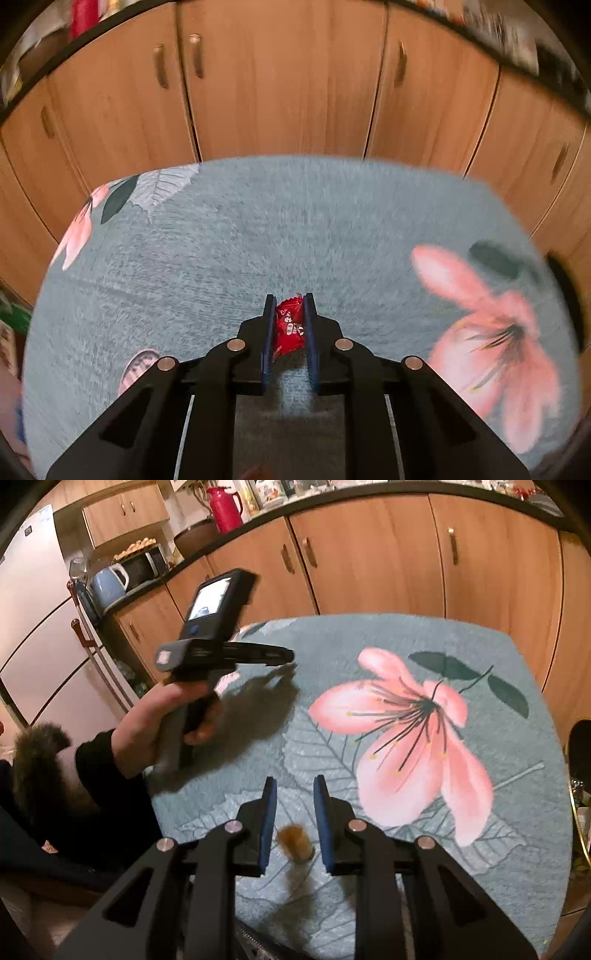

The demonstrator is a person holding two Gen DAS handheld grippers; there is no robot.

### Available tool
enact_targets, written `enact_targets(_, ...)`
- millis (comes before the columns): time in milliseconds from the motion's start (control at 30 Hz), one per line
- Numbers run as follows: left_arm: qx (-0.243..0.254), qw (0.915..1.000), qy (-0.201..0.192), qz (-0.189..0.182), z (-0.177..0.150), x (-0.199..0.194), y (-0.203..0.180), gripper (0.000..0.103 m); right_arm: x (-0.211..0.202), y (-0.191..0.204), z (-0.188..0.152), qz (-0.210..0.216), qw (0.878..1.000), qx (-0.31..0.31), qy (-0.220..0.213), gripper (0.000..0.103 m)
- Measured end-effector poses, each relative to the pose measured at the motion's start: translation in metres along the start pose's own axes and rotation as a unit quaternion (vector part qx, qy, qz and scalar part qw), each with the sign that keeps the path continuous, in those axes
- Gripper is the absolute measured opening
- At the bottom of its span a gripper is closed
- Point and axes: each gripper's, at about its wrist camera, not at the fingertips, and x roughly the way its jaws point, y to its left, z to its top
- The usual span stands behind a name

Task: Collect trash
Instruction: 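Grasp the red candy wrapper with the left tool while the right tool grasps the brass cap, then carry the wrapper and brass cap to the bin and release both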

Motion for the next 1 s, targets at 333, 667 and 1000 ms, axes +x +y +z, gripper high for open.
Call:
enact_targets(333,0.003,0.9989,-0.037,-0.027,-0.005,-0.051,0.014,0.013,0.000,0.006,-0.014,-0.038,0.998,-0.047,0.012,0.082)
enact_targets(667,-0.001,0.9992,-0.023,-0.032,-0.019,-0.050,0.013,0.014,0.033,0.019,-0.036,-0.029,0.994,-0.073,0.079,0.022)
enact_targets(1000,0.019,0.9948,-0.061,-0.080,-0.005,-0.078,-0.006,0.014,-0.020,-0.014,-0.007,-0.037,0.999,-0.018,-0.006,0.021)
